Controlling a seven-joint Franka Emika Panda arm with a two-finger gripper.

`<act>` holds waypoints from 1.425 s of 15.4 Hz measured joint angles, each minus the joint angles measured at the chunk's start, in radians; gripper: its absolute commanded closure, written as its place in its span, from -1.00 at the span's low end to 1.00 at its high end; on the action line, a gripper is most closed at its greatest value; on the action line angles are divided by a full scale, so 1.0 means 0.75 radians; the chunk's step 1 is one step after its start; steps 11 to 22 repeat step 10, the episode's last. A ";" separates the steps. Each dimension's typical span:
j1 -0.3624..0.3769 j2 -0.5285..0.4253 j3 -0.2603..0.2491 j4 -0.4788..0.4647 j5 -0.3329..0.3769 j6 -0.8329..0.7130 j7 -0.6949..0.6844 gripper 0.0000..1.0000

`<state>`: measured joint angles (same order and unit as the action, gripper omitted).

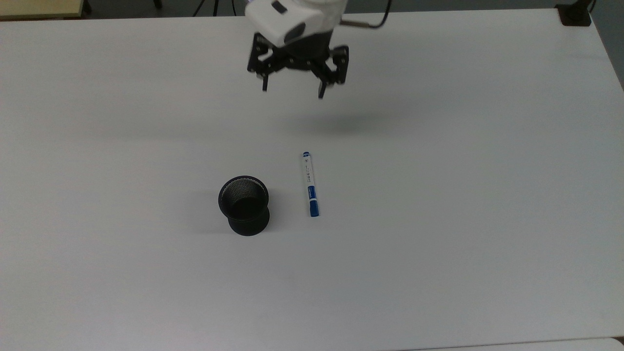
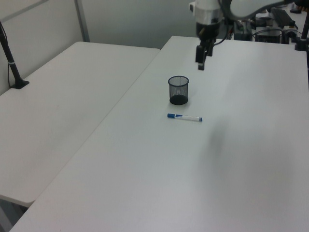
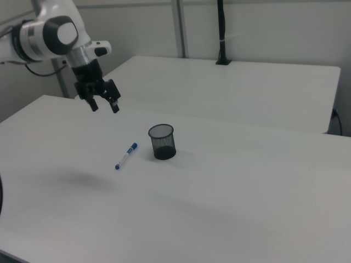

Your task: Remove the marker

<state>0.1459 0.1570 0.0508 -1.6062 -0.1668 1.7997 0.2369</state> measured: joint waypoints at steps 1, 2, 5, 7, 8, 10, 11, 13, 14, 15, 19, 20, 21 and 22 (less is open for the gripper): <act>-0.018 -0.039 -0.001 -0.009 0.038 -0.052 -0.055 -1.00; -0.041 -0.079 -0.003 -0.014 0.074 -0.109 -0.117 -1.00; -0.120 -0.188 -0.009 -0.026 0.168 -0.245 -0.259 -1.00; -0.156 -0.232 -0.012 -0.038 0.190 -0.283 -0.288 -1.00; -0.162 -0.240 -0.012 -0.045 0.193 -0.284 -0.289 -1.00; -0.159 -0.237 -0.012 -0.053 0.193 -0.284 -0.289 -1.00; -0.159 -0.237 -0.012 -0.053 0.193 -0.284 -0.289 -1.00; -0.159 -0.237 -0.012 -0.053 0.193 -0.284 -0.289 -1.00; -0.159 -0.237 -0.012 -0.053 0.193 -0.284 -0.289 -1.00; -0.159 -0.237 -0.012 -0.053 0.193 -0.284 -0.289 -1.00; -0.159 -0.237 -0.012 -0.053 0.193 -0.284 -0.289 -1.00; -0.159 -0.237 -0.012 -0.053 0.193 -0.284 -0.289 -1.00; -0.159 -0.237 -0.012 -0.053 0.193 -0.284 -0.289 -1.00; -0.159 -0.237 -0.012 -0.053 0.193 -0.284 -0.289 -1.00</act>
